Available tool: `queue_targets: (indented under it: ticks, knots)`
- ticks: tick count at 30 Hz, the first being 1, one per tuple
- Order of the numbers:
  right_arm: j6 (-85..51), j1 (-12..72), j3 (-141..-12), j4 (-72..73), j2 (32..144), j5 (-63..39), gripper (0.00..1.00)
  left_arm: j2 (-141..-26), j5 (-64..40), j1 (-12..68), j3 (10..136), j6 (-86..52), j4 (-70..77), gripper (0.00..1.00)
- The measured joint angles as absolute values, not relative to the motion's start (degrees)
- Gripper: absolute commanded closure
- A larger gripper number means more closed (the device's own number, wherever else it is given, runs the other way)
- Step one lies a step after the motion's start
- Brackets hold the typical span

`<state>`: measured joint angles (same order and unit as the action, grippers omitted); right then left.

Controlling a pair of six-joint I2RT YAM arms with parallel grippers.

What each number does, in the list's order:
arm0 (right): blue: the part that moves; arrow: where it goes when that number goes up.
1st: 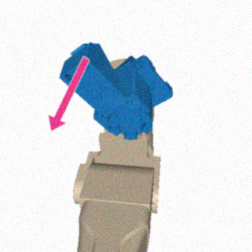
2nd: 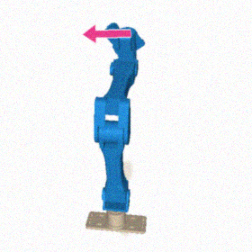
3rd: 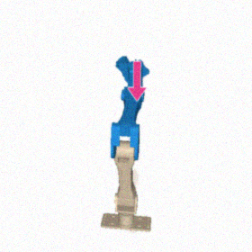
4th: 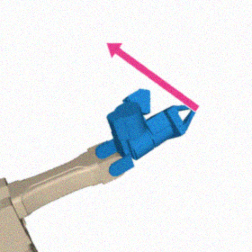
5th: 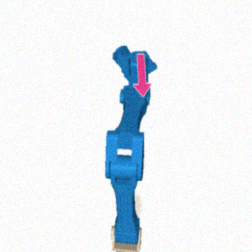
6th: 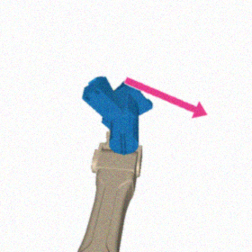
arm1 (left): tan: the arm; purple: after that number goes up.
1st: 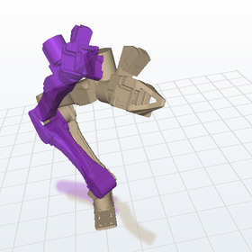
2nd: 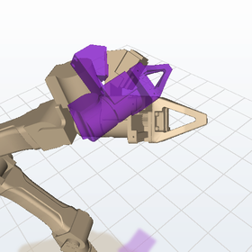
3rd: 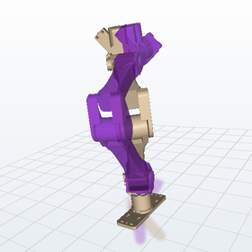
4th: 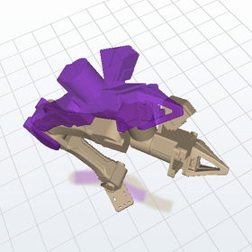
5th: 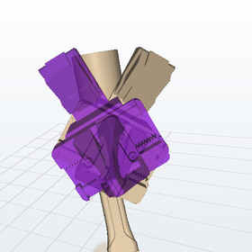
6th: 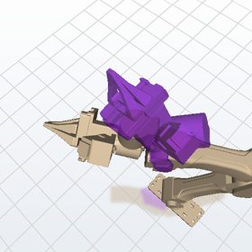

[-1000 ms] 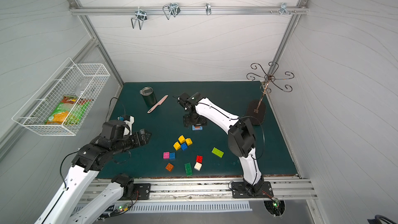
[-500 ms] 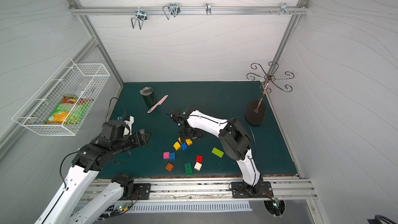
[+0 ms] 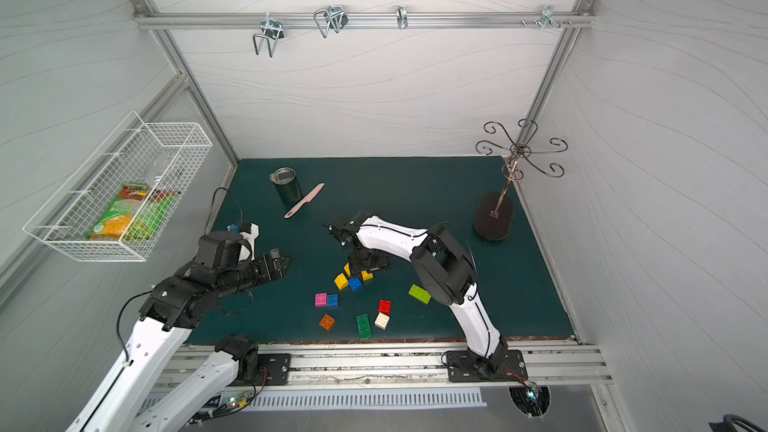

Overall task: Assemble the number 1 with lego
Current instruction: Move the lego brick at the center of the board.

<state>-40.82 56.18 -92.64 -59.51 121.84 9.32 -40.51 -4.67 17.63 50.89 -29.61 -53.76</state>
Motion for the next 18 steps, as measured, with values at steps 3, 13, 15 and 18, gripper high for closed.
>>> queue_targets:
  ticks: [3,13,15,18]
  knots:
    - [-41.56,55.44,-88.12,-57.84,118.87,10.00,0.23,-40.58,-4.67,17.63,50.92,-29.61,-53.76,0.11]
    - [-42.00,49.41,-75.61,-56.07,109.89,10.55,0.24,-40.49,-4.47,17.63,50.92,-29.61,-53.76,0.11]
    - [-42.00,48.62,-75.20,-56.03,108.71,10.57,0.24,-40.47,-4.47,17.63,50.92,-29.61,-53.76,0.11]
    - [-41.98,48.49,-75.13,-55.70,107.04,10.20,0.24,-40.25,-4.47,17.63,50.92,-29.61,-53.78,0.11]
